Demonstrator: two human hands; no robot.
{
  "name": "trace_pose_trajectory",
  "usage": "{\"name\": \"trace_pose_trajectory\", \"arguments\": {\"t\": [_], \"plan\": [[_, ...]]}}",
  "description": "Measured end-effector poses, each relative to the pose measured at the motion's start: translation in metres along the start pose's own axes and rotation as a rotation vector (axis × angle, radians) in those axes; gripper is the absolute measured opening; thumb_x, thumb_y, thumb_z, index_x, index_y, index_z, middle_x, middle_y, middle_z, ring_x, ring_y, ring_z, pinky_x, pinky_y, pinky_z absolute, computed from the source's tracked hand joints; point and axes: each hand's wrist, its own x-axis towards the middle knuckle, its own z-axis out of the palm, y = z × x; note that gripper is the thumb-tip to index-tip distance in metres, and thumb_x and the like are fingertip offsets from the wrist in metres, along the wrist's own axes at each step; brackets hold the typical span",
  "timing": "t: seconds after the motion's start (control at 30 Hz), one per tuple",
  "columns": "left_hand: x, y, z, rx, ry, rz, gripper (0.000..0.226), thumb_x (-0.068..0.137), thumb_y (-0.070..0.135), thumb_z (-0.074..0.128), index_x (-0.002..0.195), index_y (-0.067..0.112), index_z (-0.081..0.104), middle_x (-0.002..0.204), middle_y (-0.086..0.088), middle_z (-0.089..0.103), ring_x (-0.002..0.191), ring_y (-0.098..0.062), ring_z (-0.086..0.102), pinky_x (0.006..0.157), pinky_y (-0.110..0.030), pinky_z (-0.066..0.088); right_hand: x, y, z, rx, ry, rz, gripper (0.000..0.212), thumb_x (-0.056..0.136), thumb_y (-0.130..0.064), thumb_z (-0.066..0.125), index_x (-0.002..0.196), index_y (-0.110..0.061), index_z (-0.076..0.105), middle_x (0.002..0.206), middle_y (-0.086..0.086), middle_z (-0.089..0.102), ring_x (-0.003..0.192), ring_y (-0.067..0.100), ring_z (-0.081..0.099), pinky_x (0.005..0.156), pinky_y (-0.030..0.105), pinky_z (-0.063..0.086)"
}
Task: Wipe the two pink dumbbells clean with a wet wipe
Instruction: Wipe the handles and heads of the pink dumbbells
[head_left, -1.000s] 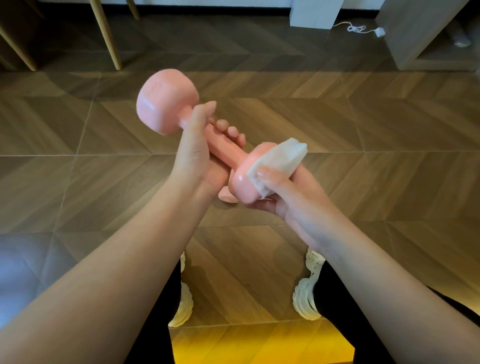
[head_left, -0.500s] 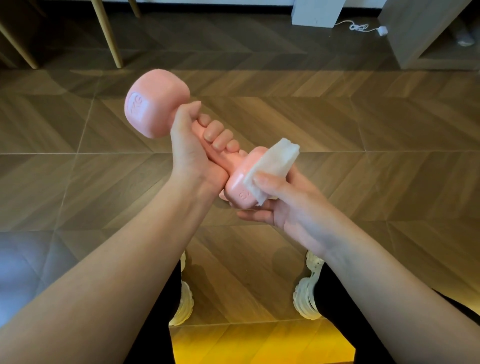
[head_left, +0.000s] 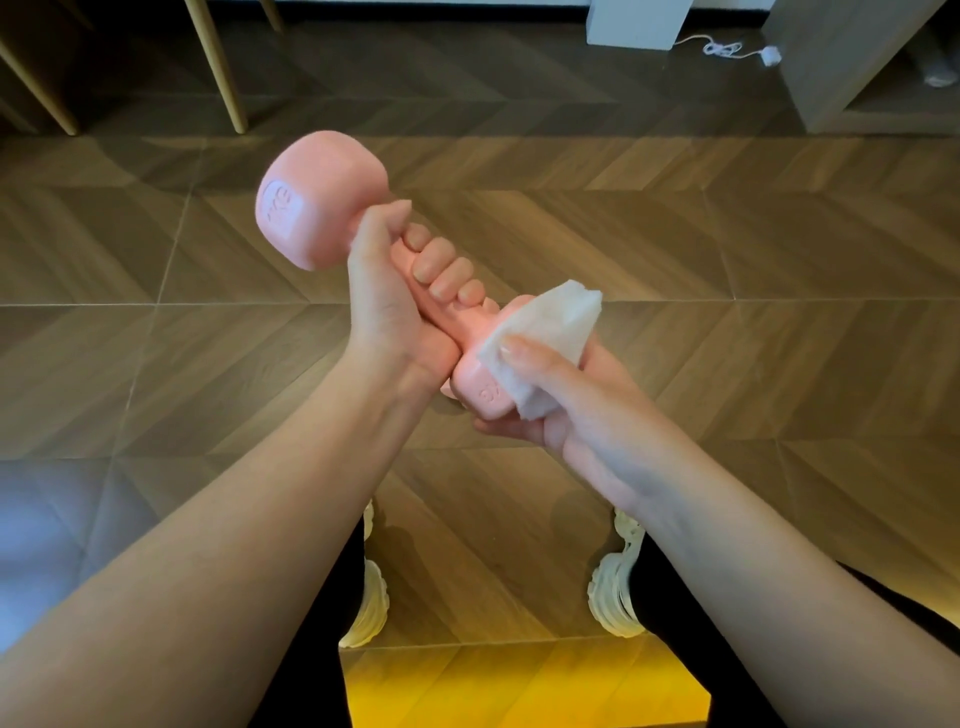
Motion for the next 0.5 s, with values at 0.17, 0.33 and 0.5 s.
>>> {"name": "trace_pose_trajectory", "arguments": {"t": [0.17,0.33,0.5], "plan": [[0.000,-0.004,0.004,0.076,-0.017,0.015,0.038,0.091,0.026,0.052,0.057,0.020,0.037,0.046,0.006,0.025,0.040,-0.012,0.025,0.043,-0.025,0.031,0.003,-0.002,0.007,-0.014,0.128,0.037,0.043,0.094,-0.047,0.055,0.121,-0.013,0.060,0.114,0.025,0.068,0.096,0.036,0.067,0.072,0.041,0.060],[0.001,0.001,0.002,-0.003,0.011,-0.006,0.038,0.091,0.026,0.050,0.055,0.020,0.037,0.046,0.007,0.024,0.038,-0.011,0.025,0.040,-0.023,0.032,-0.002,-0.006,-0.007,0.068,-0.098,0.038,0.058,0.089,-0.029,0.065,0.137,-0.006,0.046,0.131,0.032,0.056,0.121,0.046,0.056,0.086,0.045,0.056],[0.000,-0.005,0.001,0.024,0.096,0.004,0.031,0.090,0.027,0.057,0.064,0.019,0.042,0.052,0.005,0.042,0.044,-0.012,0.044,0.049,-0.024,0.046,0.001,-0.001,0.000,-0.112,0.069,-0.034,0.058,0.079,-0.023,0.079,0.128,-0.022,0.048,0.123,0.011,0.065,0.111,0.028,0.066,0.081,0.038,0.058]]}}
